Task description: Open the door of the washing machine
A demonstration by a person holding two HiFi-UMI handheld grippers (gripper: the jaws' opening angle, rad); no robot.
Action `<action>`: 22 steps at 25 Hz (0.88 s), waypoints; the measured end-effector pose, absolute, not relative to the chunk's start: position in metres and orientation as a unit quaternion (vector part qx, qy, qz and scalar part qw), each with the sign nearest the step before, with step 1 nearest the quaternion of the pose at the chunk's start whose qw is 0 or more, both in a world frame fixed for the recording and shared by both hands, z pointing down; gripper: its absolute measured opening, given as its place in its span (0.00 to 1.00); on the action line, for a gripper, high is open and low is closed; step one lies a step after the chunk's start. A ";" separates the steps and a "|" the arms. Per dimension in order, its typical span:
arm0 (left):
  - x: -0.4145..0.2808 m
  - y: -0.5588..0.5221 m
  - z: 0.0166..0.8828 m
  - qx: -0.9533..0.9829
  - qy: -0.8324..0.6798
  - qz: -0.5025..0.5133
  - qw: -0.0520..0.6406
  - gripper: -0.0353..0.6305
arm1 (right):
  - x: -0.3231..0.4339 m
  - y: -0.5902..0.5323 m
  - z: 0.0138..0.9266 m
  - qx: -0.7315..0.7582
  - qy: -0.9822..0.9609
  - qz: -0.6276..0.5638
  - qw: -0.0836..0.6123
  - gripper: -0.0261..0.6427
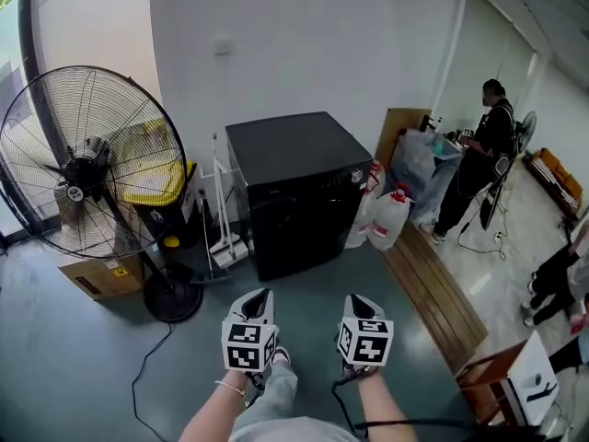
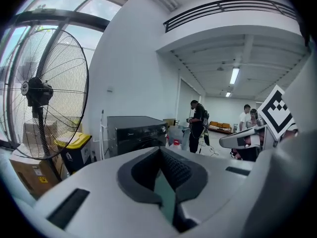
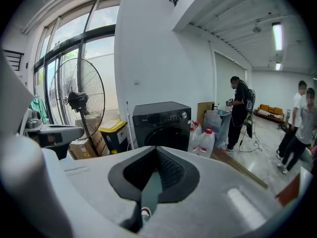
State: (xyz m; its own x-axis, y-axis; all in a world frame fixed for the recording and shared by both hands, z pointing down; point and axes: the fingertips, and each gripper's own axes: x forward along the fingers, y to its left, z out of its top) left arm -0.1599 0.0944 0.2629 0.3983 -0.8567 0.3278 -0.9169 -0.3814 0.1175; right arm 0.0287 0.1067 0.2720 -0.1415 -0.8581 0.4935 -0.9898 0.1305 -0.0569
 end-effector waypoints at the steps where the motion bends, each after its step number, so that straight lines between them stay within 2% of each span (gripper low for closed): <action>1: -0.159 0.085 0.263 0.825 -0.538 0.106 0.140 0.06 | 0.030 0.098 0.272 0.632 -0.732 0.188 0.173 0.05; 22: -0.150 -0.133 0.268 0.823 -0.536 0.109 0.153 0.06 | 0.042 -0.117 0.258 0.637 -0.729 0.177 0.178 0.05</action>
State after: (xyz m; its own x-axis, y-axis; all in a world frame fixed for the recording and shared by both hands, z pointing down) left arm -0.1504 -0.1327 0.2680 0.4014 -0.8489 0.3438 -0.9158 -0.3785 0.1346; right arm 0.0419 -0.1173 0.2584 -0.1241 -0.8660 0.4843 -0.9917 0.1249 -0.0308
